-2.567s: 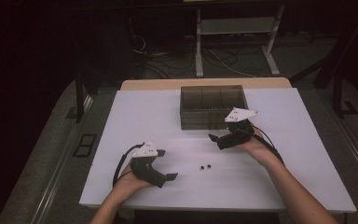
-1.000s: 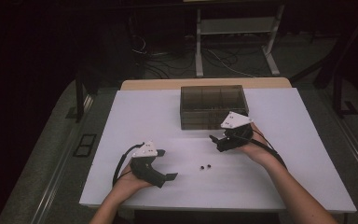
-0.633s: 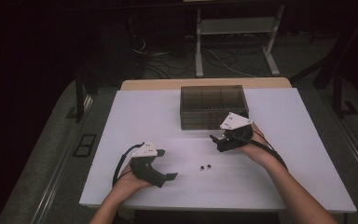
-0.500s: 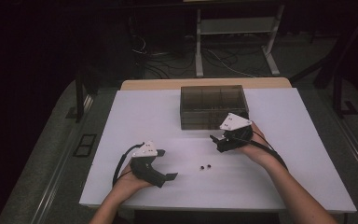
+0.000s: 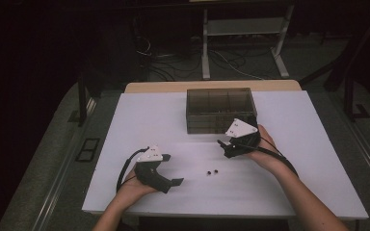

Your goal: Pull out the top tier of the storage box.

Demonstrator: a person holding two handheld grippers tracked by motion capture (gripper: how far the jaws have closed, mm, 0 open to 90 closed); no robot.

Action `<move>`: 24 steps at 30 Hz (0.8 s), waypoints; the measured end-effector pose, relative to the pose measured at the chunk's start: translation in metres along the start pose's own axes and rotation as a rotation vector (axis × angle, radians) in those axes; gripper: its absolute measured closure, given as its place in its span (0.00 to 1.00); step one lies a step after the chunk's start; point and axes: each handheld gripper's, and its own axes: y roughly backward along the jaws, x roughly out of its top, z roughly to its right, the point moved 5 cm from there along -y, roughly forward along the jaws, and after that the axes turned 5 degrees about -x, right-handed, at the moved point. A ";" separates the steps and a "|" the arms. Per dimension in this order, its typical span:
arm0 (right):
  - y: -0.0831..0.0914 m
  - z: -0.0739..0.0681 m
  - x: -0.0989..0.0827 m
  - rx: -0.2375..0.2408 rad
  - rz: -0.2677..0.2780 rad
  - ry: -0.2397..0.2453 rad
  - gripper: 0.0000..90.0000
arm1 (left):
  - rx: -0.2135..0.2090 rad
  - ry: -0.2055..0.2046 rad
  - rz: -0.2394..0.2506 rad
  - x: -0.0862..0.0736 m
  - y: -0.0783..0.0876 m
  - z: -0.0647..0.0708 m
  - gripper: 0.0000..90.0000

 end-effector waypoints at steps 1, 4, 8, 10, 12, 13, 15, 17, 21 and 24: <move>0.000 0.000 0.000 0.000 -0.001 0.001 0.01 | 0.000 0.000 0.000 0.000 0.000 0.000 0.00; 0.000 0.000 0.000 -0.008 -0.002 0.011 0.01 | 0.000 0.001 0.000 0.000 0.000 0.000 0.00; 0.000 -0.001 -0.001 -0.025 -0.005 0.035 0.01 | 0.000 0.000 -0.001 0.000 0.000 0.000 0.00; 0.000 -0.001 -0.001 -0.035 -0.007 0.053 0.01 | 0.000 0.001 -0.001 0.000 0.000 0.000 0.00; 0.000 -0.002 -0.002 -0.042 -0.009 0.065 0.01 | 0.000 0.001 -0.001 0.000 0.000 0.000 0.00; 0.000 -0.002 -0.002 -0.046 -0.012 0.070 0.01 | 0.000 0.002 0.000 0.000 0.000 0.000 0.00; 0.000 -0.002 -0.002 -0.052 -0.011 0.077 0.01 | 0.001 0.001 0.000 0.000 0.000 -0.001 0.00; 0.000 -0.002 -0.002 -0.058 -0.012 0.085 0.01 | 0.000 0.001 0.001 0.000 0.000 -0.001 0.00; -0.001 -0.002 -0.003 -0.067 -0.015 0.103 0.01 | 0.000 0.004 0.004 0.000 0.000 0.000 0.00; -0.001 -0.002 -0.004 -0.079 -0.021 0.127 0.01 | 0.001 0.006 0.006 0.000 0.000 -0.001 0.00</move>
